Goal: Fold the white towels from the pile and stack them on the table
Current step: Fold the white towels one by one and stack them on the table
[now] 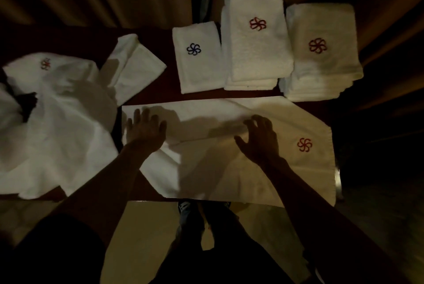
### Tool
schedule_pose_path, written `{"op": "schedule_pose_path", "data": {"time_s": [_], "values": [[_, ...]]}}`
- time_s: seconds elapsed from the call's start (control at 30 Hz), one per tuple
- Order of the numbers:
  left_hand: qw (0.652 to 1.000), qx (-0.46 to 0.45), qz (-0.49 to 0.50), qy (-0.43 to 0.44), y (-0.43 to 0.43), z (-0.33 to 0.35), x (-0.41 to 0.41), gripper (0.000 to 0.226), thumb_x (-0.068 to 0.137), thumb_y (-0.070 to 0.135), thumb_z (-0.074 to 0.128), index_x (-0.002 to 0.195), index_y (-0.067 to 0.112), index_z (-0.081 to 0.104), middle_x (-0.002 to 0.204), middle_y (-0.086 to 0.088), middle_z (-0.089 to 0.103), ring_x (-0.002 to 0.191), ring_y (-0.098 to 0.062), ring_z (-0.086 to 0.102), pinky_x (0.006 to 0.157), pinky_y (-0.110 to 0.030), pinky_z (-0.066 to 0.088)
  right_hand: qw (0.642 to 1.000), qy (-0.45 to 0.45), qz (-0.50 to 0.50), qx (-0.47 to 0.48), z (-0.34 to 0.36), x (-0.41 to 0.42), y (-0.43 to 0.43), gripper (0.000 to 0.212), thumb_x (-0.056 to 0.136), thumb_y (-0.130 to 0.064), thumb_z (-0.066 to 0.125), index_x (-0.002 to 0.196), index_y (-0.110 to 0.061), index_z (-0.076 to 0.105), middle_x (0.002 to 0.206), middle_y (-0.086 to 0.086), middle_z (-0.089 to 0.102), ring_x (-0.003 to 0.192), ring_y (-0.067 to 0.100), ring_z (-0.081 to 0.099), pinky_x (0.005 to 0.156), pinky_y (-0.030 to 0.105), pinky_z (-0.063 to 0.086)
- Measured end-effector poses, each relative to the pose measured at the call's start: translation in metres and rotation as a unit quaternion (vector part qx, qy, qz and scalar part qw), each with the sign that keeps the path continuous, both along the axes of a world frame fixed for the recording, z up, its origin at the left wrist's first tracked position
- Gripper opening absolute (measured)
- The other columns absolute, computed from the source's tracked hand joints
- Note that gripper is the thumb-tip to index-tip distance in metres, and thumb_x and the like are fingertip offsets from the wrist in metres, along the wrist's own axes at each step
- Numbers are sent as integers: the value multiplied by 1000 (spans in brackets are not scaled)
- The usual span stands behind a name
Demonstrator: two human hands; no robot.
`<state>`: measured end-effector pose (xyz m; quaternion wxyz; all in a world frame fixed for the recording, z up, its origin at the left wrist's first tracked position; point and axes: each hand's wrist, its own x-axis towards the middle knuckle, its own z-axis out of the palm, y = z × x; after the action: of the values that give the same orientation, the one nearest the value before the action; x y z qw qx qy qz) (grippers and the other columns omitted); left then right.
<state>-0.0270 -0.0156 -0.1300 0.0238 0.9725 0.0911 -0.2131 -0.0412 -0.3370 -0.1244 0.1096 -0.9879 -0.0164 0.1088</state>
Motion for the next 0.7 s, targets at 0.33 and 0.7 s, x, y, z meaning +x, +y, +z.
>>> {"op": "schedule_pose_path", "data": {"time_s": [0.33,0.7], "values": [[997,-75,-2,-2,38,-19,23,74,96,32,59,157,17,21,164,-7,15,151,-32,9,119,-59,16,988,152,18,-6,-15,46,7,62,98,-50,50,153,-31,29,164,3,21,150,34,18,114,59,31],[998,-61,9,-13,57,-19,39,49,83,27,67,130,19,59,142,-18,43,134,-42,35,113,-57,29,980,169,-92,44,-6,55,-7,71,98,-18,55,157,-34,20,142,16,49,124,37,53,102,45,44]]}}
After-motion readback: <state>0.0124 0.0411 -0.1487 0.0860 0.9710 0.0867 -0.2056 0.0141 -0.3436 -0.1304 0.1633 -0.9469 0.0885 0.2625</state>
